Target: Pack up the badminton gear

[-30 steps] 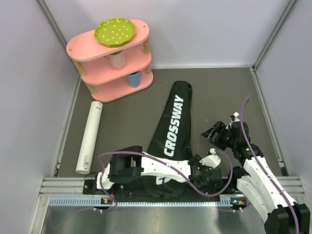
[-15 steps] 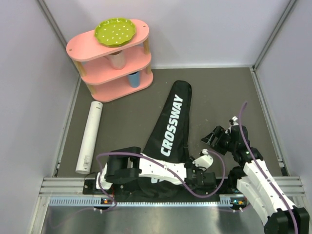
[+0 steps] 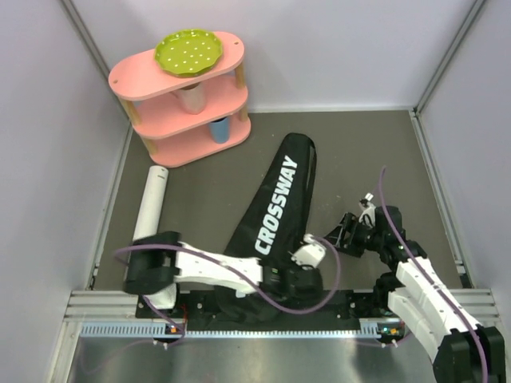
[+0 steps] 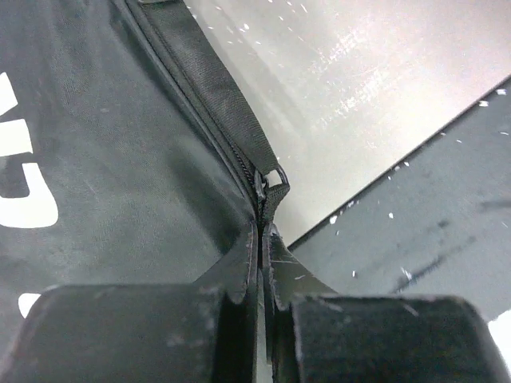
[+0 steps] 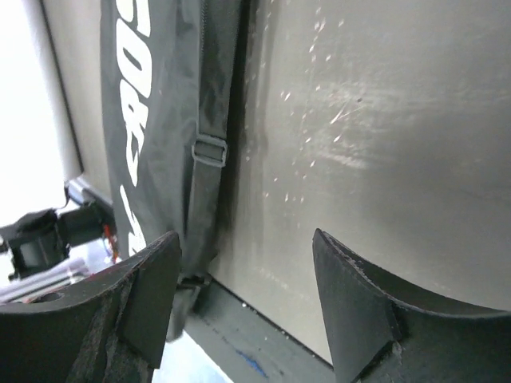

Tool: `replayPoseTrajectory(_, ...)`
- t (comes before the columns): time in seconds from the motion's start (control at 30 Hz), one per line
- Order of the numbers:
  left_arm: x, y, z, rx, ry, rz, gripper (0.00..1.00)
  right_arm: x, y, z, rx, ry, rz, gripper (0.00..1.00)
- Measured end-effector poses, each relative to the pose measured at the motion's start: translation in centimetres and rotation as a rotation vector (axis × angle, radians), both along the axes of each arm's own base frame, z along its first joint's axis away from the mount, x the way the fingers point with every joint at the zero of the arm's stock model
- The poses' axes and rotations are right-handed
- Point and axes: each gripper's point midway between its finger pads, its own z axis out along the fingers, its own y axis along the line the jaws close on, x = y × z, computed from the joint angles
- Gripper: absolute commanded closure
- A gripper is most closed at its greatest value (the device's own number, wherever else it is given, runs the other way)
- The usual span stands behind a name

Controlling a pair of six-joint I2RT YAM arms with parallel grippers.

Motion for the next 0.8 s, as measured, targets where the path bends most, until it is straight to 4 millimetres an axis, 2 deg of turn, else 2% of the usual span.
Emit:
replayPoseTrajectory(0.13,0.6,1.6,3.6,-0.244,0.100,-0.032,1.00,-1.1,1.3,0.4,0.067,0.001,0.086,0.39)
replayPoseTrajectory(0.23,1.7,1.9,5.6,-0.390,0.151,-0.039,1.00,-2.1,2.8,1.3,0.135,-0.051,0.179,0.41)
replayPoseTrajectory(0.43,2.6,3.0,6.6,-0.541,0.236,-0.067,1.00,-5.2,6.0,3.3,0.240,-0.202,0.406,0.48)
replayPoseTrajectory(0.6,2.6,3.5,8.0,-0.633,0.282,-0.103,1.00,-6.0,7.8,5.0,0.285,-0.314,0.520,0.55)
replayPoseTrajectory(0.8,2.6,3.8,10.0,-0.744,0.318,-0.139,1.00,-7.0,9.8,4.1,0.280,-0.338,0.637,0.55)
